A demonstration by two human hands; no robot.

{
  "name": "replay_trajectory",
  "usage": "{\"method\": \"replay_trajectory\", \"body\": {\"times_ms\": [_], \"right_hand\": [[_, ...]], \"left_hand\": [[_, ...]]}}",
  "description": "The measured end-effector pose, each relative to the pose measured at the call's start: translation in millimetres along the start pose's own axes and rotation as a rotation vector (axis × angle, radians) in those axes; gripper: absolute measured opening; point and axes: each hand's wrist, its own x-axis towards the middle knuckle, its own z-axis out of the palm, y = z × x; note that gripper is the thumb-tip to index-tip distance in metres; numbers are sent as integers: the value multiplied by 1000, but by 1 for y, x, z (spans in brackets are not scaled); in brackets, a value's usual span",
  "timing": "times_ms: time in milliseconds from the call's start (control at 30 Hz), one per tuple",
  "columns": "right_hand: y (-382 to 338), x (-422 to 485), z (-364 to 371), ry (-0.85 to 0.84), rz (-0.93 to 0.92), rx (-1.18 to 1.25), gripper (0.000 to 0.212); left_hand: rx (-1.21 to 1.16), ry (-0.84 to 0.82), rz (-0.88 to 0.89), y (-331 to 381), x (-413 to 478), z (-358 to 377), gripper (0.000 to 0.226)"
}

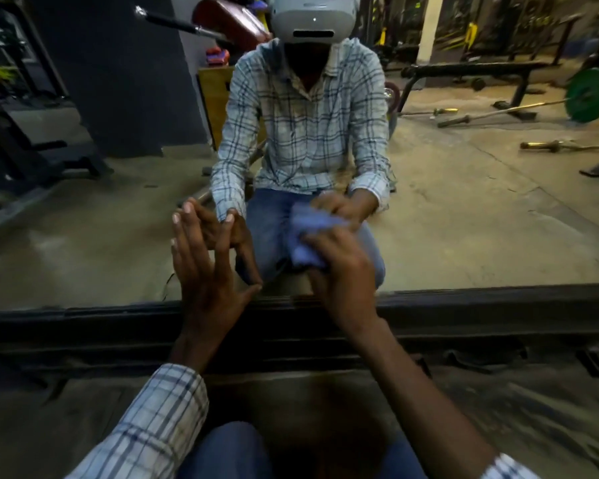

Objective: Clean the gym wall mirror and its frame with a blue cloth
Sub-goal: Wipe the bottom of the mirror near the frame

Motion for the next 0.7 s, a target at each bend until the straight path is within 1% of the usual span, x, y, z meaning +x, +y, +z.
{"method": "replay_trajectory", "body": {"times_ms": [33,67,100,133,200,267,300,333,367,400,467,500,533,567,600,700], "right_hand": [[3,-13,1,-126,-46,-61,24],[7,-21,-5,-181,-61,-107,24],[10,-22,-16,-156,-27,-114,24],[13,-19,-29,-66,38,-99,26],[14,2,-59,196,173,-81,32],[17,27,-82,438,228,-105,33],[18,36,-84,516,235,-104,34],[16,38,-80,534,235,-95,35],[14,32,-69,480,218,-92,35],[11,19,-55,364,187,-93,33],[12,-12,-32,62,115,-122,32],[15,-23,-30,-62,76,-151,32],[19,-26,-33,-130,36,-177,32],[23,-22,-40,-122,10,-184,31],[25,-15,-49,-46,22,-167,30],[27,19,-76,348,182,-115,32]], "left_hand": [[0,10,-2,1,-1,-1,139],[1,15,1,2,-1,-2,140],[-5,15,4,2,-2,-2,141],[-16,18,7,1,-2,-2,141],[-23,24,26,0,-1,-1,140],[-17,38,36,0,-1,2,139],[-17,48,39,0,-1,3,141],[-14,47,40,0,0,3,142],[-13,44,43,-1,0,4,143],[-12,44,46,-1,0,5,144],[-1,41,61,-1,-1,5,143],[9,44,67,-1,-1,5,142],[15,50,73,-2,-1,6,141],[17,58,82,-4,-1,6,140],[19,65,92,-5,-2,7,139],[25,57,87,-7,-1,8,138]]}}
